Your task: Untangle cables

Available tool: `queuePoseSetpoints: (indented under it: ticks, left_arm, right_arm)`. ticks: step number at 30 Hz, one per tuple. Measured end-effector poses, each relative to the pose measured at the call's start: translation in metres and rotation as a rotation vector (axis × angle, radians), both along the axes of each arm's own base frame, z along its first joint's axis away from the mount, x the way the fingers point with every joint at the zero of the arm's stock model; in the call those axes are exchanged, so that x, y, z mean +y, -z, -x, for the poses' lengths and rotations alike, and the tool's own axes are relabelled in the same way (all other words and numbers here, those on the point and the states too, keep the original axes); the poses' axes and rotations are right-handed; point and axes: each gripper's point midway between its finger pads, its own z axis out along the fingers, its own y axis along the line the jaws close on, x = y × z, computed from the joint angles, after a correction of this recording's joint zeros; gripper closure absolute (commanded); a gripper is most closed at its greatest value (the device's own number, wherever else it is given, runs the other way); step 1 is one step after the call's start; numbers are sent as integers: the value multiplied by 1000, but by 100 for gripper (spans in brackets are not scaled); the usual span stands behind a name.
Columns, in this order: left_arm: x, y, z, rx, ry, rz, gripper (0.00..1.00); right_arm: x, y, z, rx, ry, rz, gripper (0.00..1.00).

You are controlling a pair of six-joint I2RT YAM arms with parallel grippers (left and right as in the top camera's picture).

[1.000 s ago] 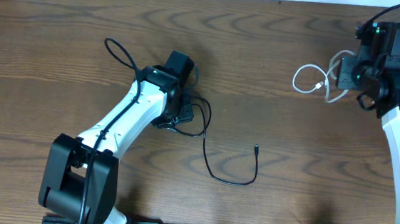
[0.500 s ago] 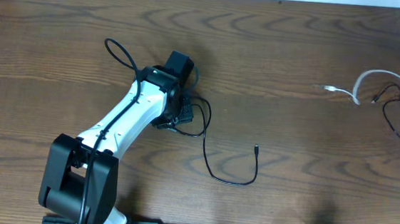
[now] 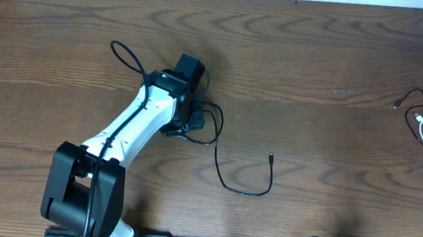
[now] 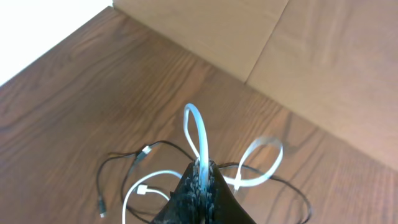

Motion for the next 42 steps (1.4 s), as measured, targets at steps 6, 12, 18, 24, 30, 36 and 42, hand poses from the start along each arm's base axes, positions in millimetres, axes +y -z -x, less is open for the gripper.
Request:
queuePoseSetpoints:
  ticks: [6,12,18,24,30,36,42]
  left_arm:
    - [0,0,0,0,0,0,54]
    - [0,0,0,0,0,0,54]
    - [0,0,0,0,0,0,54]
    - [0,0,-1,-5,0,2,54]
    - [-7,-2,-10,-38,2,32,54]
    - [-11,-3,-18,-70,4,54,54]
    - [-19,-7,-32,-130,8,90,54]
  right_arm:
    - [4,17,-9,-11,-41,-81,92]
    - [12,34,-21,-13,-91,-156,36]
    - [27,36,-33,-51,-173,-221,33]
    - [52,43,-41,-72,-272,-328,32]
    - [94,60,-38,-28,-374,-491,25]
    - [136,73,-36,47,-454,-586,24]
    - [195,86,-44,152,-638,-625,24]
